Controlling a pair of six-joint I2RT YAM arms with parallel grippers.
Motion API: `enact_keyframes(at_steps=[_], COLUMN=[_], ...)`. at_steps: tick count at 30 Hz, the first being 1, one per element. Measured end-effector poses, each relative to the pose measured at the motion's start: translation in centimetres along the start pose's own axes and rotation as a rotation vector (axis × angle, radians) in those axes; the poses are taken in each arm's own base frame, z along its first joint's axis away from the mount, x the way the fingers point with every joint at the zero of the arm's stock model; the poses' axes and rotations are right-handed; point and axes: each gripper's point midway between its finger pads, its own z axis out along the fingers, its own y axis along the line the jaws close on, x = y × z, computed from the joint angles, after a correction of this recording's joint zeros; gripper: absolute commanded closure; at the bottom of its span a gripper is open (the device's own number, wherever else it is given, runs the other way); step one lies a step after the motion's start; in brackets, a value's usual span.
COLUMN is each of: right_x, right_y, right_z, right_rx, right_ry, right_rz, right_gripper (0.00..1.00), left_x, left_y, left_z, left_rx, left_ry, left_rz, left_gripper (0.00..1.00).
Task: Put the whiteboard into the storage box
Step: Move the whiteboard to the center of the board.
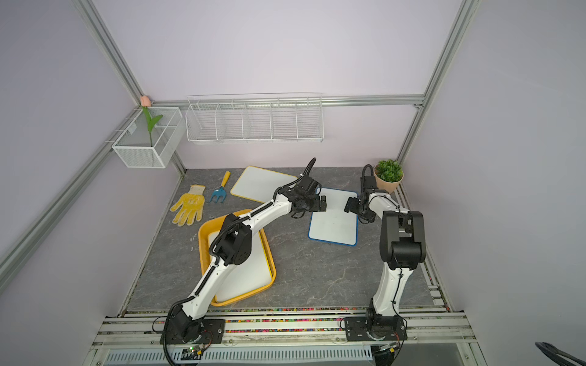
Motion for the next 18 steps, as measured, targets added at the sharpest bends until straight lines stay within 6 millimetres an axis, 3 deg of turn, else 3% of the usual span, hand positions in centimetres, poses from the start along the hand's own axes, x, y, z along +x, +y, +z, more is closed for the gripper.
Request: enact_keyframes(at_steps=[2, 8, 18], right_x=[0.3, 0.6, 1.0], right_y=[0.1, 0.4, 1.4], right_z=[0.4, 0.8, 1.0], right_rx=[-0.007, -0.028, -0.061], right_ry=[0.015, 0.03, 0.044], right_rz=[0.0, 0.001, -0.037], right_gripper=[0.1, 0.09, 0.09], left_x=[0.6, 0.0, -0.6], left_y=[0.5, 0.5, -1.0], left_z=[0.9, 1.1, 1.6], left_rx=[-0.01, 0.002, 0.108], left_ry=[0.014, -0.002, 0.013], left_rz=[-0.003, -0.025, -0.104], left_gripper=[0.01, 0.01, 0.02])
